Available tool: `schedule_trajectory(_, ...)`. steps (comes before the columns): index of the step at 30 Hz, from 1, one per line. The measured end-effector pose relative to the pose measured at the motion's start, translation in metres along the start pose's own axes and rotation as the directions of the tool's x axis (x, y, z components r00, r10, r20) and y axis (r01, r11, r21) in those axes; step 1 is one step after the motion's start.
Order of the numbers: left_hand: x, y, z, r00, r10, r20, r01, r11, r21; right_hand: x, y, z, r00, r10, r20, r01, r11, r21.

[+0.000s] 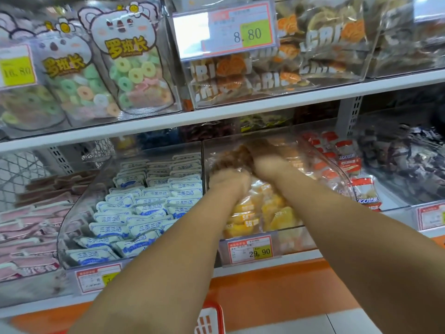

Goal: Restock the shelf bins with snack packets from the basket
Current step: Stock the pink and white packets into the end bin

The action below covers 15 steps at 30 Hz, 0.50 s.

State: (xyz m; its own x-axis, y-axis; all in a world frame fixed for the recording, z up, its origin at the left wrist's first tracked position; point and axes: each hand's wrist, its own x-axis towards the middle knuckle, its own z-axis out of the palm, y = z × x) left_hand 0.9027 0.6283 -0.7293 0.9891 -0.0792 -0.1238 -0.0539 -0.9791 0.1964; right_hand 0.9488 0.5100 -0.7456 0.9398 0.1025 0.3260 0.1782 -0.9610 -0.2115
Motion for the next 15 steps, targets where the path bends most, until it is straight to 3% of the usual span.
schedule_trajectory(3, 0.013, 0.001, -0.001, 0.992, 0.117, -0.047, -0.115, 0.992, 0.044, 0.003, 0.001, 0.007, 0.995, -0.1, 0.008, 0.1, 0.987, -0.123)
schedule_trajectory(6, 0.027, 0.005, -0.001, 0.979, 0.175, -0.108, -0.171, 0.984, 0.043, 0.009, 0.007, 0.013, 0.994, -0.109, 0.017, 0.11, 0.983, -0.147)
schedule_trajectory(12, 0.049, 0.0, 0.008, 0.988, 0.094, -0.121, -0.089, 0.995, 0.046, 0.016, 0.004, 0.014, 0.998, -0.056, 0.009, 0.057, 0.987, -0.151)
schedule_trajectory(15, 0.04, 0.005, 0.003, 0.989, 0.126, -0.082, -0.121, 0.99, 0.067, 0.018, 0.003, 0.014, 1.0, -0.009, -0.004, 0.008, 0.991, -0.135)
